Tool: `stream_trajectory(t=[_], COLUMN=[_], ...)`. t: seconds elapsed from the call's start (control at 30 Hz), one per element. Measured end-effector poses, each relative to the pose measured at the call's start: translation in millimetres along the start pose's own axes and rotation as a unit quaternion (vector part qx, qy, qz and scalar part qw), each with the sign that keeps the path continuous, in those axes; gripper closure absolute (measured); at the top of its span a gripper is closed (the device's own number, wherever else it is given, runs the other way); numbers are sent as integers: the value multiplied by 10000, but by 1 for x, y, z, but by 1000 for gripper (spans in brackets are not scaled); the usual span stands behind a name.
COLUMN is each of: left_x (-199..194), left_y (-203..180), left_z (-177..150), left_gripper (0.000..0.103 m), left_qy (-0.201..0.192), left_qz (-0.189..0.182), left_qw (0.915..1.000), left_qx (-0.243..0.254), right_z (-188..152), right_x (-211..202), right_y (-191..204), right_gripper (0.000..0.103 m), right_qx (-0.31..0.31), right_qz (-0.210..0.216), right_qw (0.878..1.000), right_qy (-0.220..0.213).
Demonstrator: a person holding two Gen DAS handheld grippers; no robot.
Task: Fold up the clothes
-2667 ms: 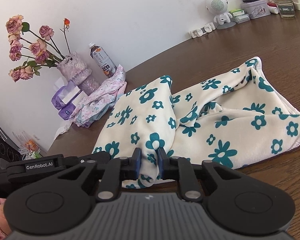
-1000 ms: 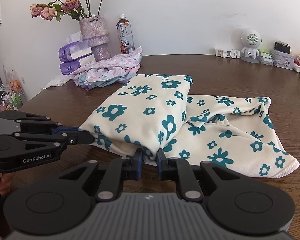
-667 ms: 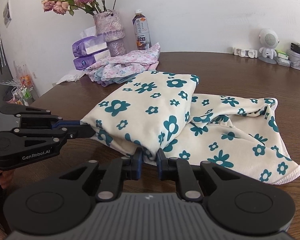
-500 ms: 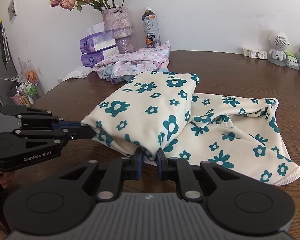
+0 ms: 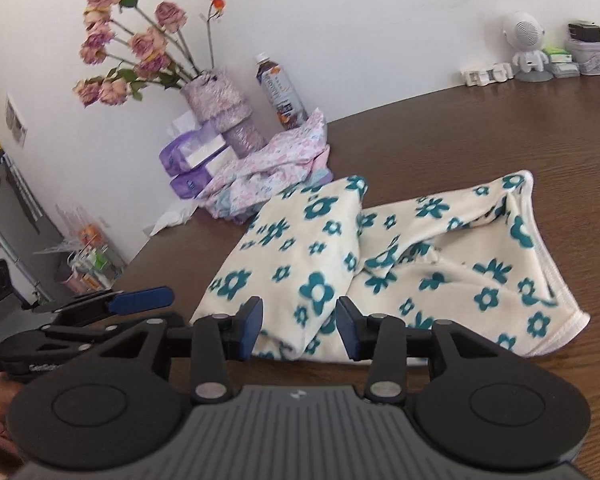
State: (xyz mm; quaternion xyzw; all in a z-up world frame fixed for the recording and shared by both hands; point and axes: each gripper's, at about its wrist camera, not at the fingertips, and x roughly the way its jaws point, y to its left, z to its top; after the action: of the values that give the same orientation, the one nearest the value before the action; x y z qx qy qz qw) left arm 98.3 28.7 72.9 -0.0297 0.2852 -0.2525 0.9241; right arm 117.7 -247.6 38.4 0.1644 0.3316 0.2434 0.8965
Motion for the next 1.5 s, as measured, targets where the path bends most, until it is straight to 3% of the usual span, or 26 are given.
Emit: stream_trajectory(t=[0.17, 0.37, 0.43, 0.73, 0.87, 0.93, 1.07, 1.17, 1.5], left_x=[37, 73, 78, 83, 83, 81, 74, 70, 69], left_y=[25, 51, 55, 51, 47, 47, 46, 46, 56], left_z=[28, 21, 16, 11, 11, 11, 10, 10, 0], left_gripper=[33, 46, 57, 64, 65, 63, 38, 38, 37], left_qy=[259, 572, 631, 632, 591, 551, 430, 406, 582], left_qz=[-82, -18, -17, -55, 12, 41, 111, 100, -136], left_qw=[9973, 9914, 9903, 9915, 9928, 9930, 9940, 9940, 9882], left_qx=[-677, -1173, -1242, -1133, -1040, -1040, -997, -1014, -1413], right_z=[26, 33, 31, 27, 25, 25, 24, 24, 13], right_x=[35, 64, 67, 72, 71, 69, 58, 50, 48], right_y=[-13, -15, -16, -17, -14, -15, -16, -16, -13], right_gripper=[60, 61, 61, 80, 80, 74, 52, 38, 35], right_qx=[455, 572, 587, 461, 327, 332, 279, 160, -4], right_qz=[-99, -138, -116, -34, -68, -58, -104, -261, -230], right_qw=[9989, 9979, 9978, 9986, 9993, 9994, 9995, 9994, 9997], right_qy=[103, 253, 272, 252, 176, 126, -64, -165, -18])
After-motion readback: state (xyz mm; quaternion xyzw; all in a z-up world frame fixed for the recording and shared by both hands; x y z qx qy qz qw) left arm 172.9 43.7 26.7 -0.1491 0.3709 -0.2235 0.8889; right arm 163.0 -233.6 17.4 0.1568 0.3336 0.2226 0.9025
